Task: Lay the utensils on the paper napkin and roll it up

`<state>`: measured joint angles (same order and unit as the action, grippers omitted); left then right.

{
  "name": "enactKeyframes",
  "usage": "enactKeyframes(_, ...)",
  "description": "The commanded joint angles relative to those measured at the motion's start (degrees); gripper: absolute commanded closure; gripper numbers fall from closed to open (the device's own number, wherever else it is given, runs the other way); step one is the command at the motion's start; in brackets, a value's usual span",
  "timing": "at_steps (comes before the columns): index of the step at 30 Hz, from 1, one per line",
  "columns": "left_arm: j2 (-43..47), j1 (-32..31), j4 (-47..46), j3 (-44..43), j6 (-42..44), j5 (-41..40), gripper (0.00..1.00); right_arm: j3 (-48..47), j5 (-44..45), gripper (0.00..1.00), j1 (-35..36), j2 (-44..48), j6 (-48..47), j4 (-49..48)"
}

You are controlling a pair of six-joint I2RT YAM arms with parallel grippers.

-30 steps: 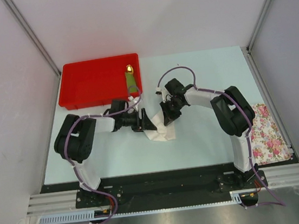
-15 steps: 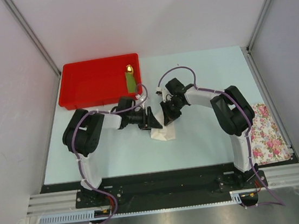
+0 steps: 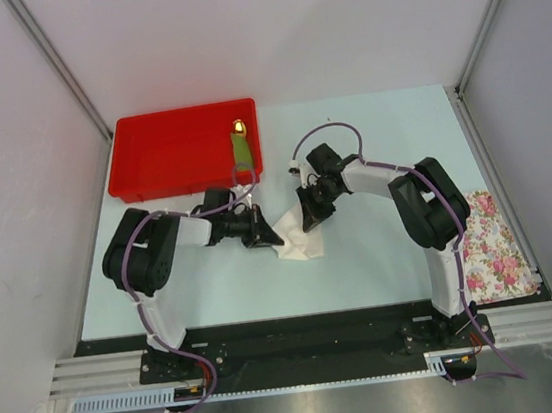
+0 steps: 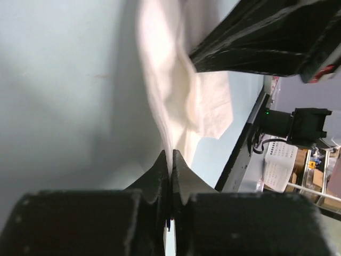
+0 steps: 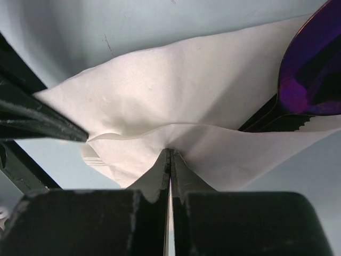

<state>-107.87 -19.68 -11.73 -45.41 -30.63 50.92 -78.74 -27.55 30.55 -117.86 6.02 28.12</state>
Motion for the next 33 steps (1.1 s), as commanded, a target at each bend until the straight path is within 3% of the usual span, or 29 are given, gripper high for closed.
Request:
enactKeyframes(1, 4.3, -2.8, -2.8, -3.9, -3.5, 1.4, 0.99, 3.3, 9.4, 1.00, 0.7, -6.6, -2.2, -2.5)
enactKeyframes(15, -3.6, -12.9, -15.6, -7.1, -14.1, 1.6, 1.00, 3.9, 8.7, 1.00, 0.0, -6.4, -1.7, -2.7)
enactKeyframes(20, -8.0, -12.9, -14.8, -7.1, -13.8, -2.8, 1.00, 3.7, 8.3, 1.00, -0.2, -6.1, -1.7, -2.4)
enactKeyframes(27, -10.2, -12.4, -6.1, -7.8, -8.2, -7.2, 1.00, 3.2, 6.1, 1.00, -0.7, -4.0, -1.2, -1.1)
enactKeyframes(33, -10.4, -12.1, -3.2, -8.0, -5.7, -8.1, 1.00, 0.2, -4.7, 0.92, -4.0, 1.4, 1.3, -1.1)
